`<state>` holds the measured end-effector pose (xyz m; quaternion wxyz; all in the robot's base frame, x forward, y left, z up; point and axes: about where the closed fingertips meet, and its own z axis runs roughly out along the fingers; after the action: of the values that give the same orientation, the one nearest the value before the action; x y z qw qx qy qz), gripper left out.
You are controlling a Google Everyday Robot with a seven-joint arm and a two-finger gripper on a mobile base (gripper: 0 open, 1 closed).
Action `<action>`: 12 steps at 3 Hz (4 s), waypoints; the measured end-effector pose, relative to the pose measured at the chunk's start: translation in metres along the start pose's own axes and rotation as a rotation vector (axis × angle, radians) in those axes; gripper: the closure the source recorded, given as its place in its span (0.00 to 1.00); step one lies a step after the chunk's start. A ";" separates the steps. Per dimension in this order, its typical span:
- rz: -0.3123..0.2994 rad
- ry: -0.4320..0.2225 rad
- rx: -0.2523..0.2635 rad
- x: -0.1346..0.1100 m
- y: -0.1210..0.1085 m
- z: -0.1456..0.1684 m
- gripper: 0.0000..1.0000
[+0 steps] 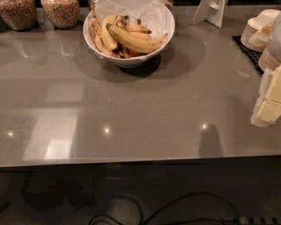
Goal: Pick banana from white bowl
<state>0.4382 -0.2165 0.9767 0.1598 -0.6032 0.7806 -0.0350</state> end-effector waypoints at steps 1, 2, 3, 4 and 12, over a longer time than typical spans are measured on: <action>0.000 0.000 0.000 0.000 0.000 0.000 0.00; -0.019 -0.070 0.052 -0.009 -0.009 -0.002 0.00; -0.060 -0.227 0.160 -0.035 -0.033 -0.009 0.00; -0.111 -0.386 0.252 -0.072 -0.070 -0.016 0.00; -0.284 -0.697 0.144 -0.280 -0.144 0.099 0.43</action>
Offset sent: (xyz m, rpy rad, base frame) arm 0.0276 0.0169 0.0149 0.1427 -0.1900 0.0715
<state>0.6630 0.0251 0.9767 0.4512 -0.6683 0.5836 0.0956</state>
